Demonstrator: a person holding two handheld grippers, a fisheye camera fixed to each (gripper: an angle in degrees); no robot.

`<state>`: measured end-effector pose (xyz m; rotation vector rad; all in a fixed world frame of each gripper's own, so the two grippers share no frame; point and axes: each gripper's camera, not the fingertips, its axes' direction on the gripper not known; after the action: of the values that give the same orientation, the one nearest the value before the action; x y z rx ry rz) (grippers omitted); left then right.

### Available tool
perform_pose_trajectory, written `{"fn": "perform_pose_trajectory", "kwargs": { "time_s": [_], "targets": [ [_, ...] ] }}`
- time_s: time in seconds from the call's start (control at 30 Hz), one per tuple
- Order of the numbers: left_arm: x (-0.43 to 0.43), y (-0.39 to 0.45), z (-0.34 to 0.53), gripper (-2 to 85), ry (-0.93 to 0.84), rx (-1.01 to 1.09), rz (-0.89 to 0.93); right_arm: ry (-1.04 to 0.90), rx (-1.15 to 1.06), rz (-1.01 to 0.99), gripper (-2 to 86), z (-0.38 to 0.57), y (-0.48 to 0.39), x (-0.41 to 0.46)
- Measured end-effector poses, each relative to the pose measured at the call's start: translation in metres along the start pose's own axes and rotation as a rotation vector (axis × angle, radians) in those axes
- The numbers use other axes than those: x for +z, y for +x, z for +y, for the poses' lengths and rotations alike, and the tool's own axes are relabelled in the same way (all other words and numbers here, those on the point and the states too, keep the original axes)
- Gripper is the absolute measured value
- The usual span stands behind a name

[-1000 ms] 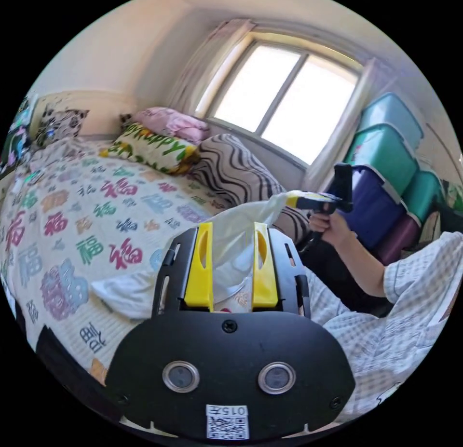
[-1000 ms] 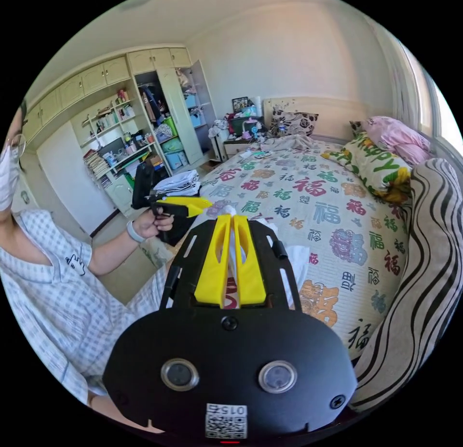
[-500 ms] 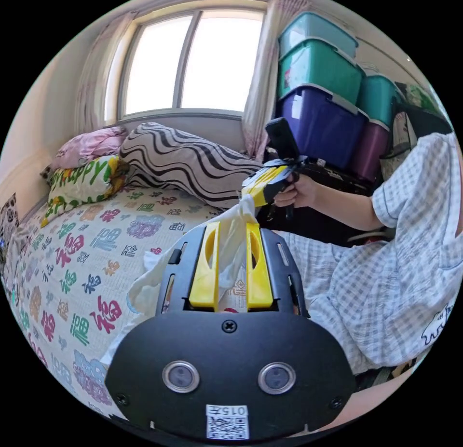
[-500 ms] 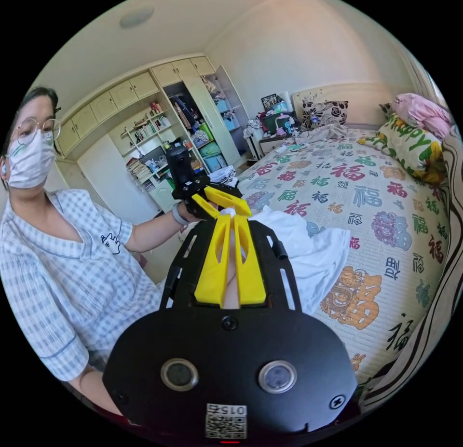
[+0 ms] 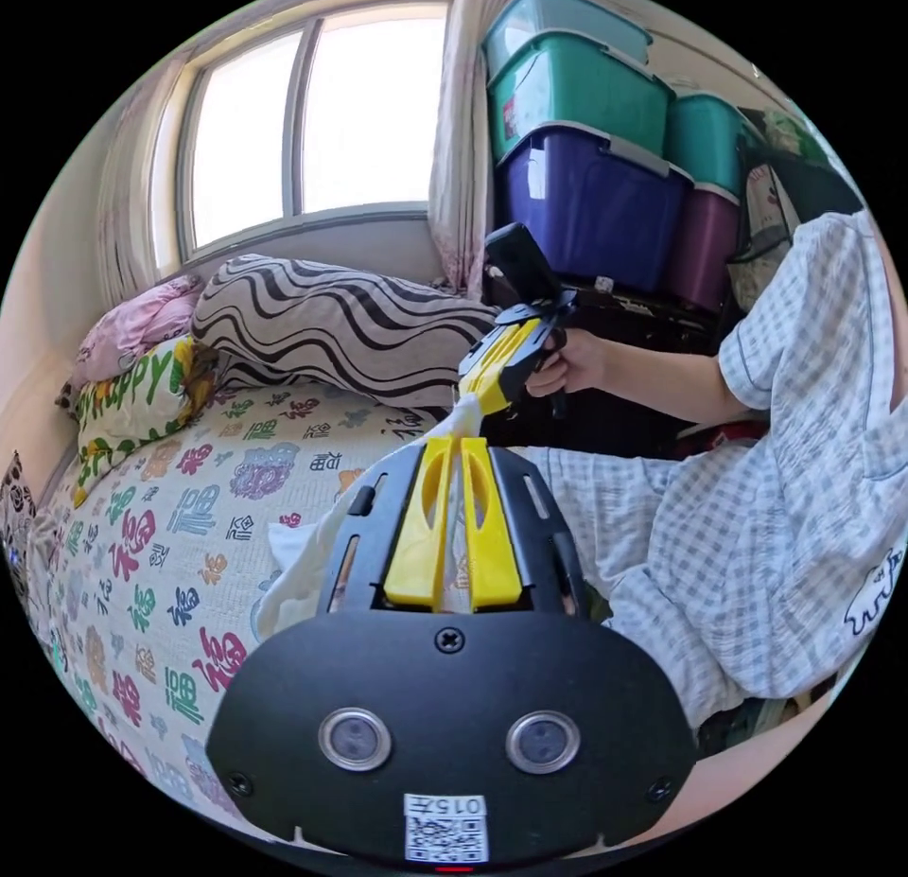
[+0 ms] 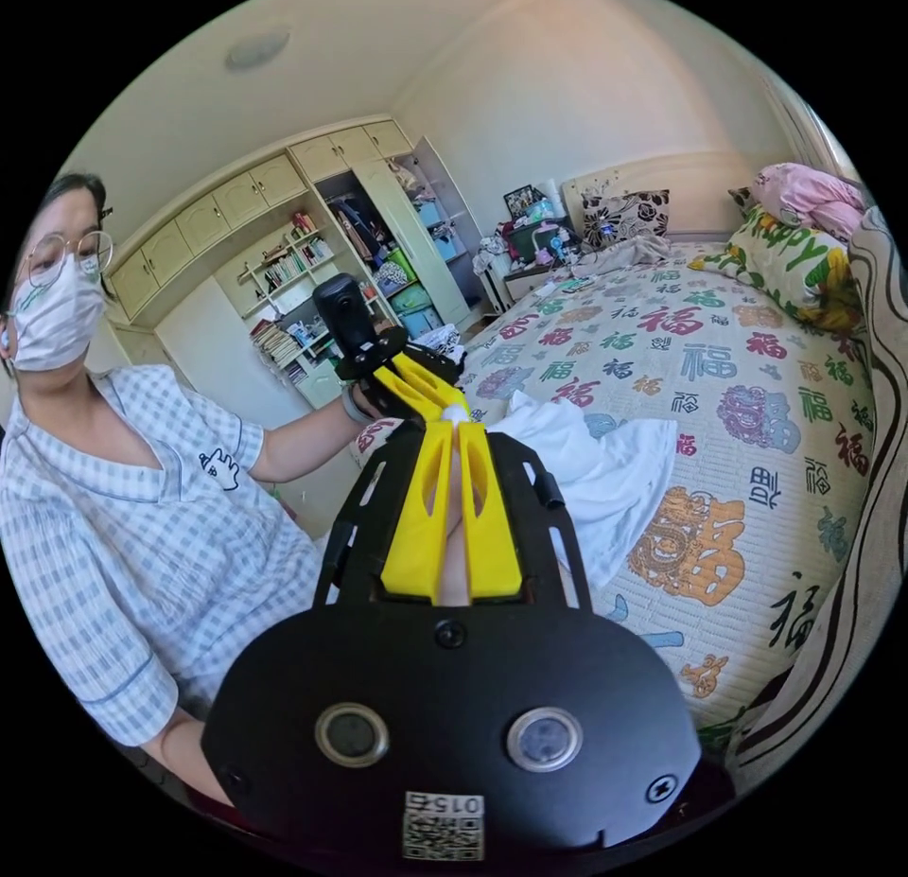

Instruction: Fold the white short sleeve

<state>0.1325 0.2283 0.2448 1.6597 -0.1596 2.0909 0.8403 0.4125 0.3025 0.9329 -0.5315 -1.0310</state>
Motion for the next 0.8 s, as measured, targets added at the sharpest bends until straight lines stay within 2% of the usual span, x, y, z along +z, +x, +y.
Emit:
{"fn": "perform_pose_trajectory", "kwargs": {
  "time_s": [0.13, 0.3, 0.47, 0.63, 0.8],
  "targets": [
    [-0.025, -0.011, -0.006, -0.4, 0.035, -0.086, -0.019, 0.054, 0.028, 0.024, 1.7, 0.023, -0.011, 0.004],
    [-0.071, -0.041, -0.014, -0.6, 0.163, -0.306, -0.122, 0.142, 0.161, 0.282, 5.7, 0.063, -0.034, 0.029],
    [-0.106, -0.06, -0.028, -0.7, 0.274, -0.435, -0.153, 0.046, 0.227, 0.463, 10.7, 0.075, -0.056, 0.111],
    [-0.131, -0.063, -0.037, -0.7, 0.325, -0.491, -0.195, -0.01, 0.203, 0.631, 10.3, 0.056, -0.067, 0.161],
    [-0.167, -0.067, -0.035, -0.7, 0.381, -0.549, -0.225, -0.002, 0.271, 0.622, 8.7, 0.057, -0.069, 0.177]
  ]
}}
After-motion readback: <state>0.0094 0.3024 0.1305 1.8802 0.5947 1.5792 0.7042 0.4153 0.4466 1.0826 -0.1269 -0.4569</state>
